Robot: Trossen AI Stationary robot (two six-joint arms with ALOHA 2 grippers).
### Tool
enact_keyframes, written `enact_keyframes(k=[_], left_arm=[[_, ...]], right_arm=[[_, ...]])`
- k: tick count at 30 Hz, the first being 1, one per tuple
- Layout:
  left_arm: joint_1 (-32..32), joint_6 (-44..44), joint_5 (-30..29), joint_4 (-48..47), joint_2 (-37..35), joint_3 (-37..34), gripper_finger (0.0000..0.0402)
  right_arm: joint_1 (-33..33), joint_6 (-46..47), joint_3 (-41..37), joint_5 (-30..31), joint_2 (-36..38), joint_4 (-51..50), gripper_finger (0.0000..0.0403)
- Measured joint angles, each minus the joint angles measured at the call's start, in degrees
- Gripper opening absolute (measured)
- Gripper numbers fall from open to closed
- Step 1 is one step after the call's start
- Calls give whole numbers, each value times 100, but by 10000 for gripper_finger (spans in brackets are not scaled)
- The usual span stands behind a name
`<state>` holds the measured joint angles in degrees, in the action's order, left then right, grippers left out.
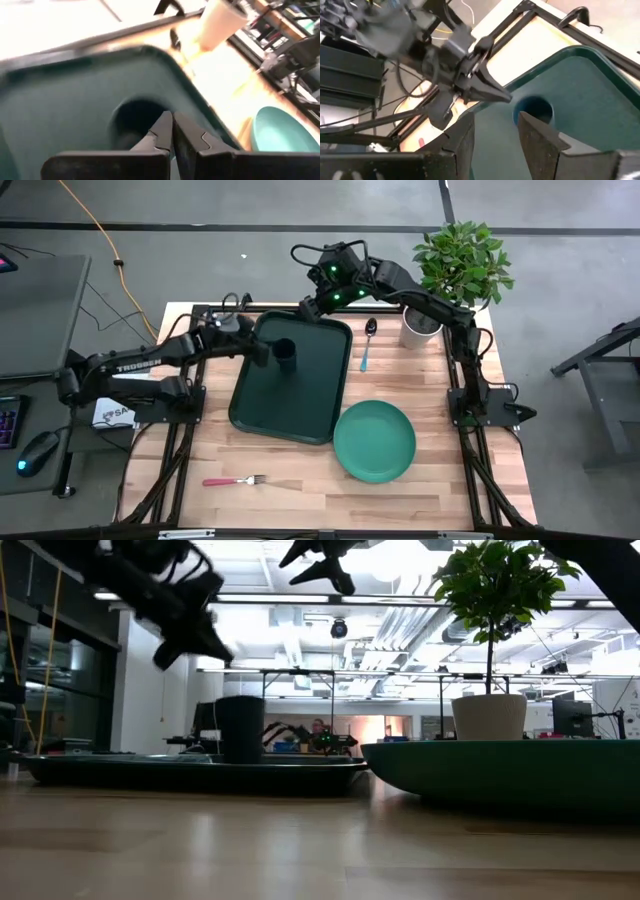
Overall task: Pick and place plate/cup/fork/spoon on tray
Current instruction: Put the black cup on the top left of the black serving tray
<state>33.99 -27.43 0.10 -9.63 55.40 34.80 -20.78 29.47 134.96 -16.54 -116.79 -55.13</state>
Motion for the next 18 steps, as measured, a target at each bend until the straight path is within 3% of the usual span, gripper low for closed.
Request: enact_keyframes(k=[6,12,18], left_arm=[[255,1137,217,-869,557,1127,26],[724,1737,890,-1832,1606,1938,119],[1152,1928,1147,-2574,2596,2315,194]], right_arm=[[0,-138,-4,-19,200,-118,140],[3,-282,1,348,548,-377,140],[54,-301,0,550,767,-749,140]])
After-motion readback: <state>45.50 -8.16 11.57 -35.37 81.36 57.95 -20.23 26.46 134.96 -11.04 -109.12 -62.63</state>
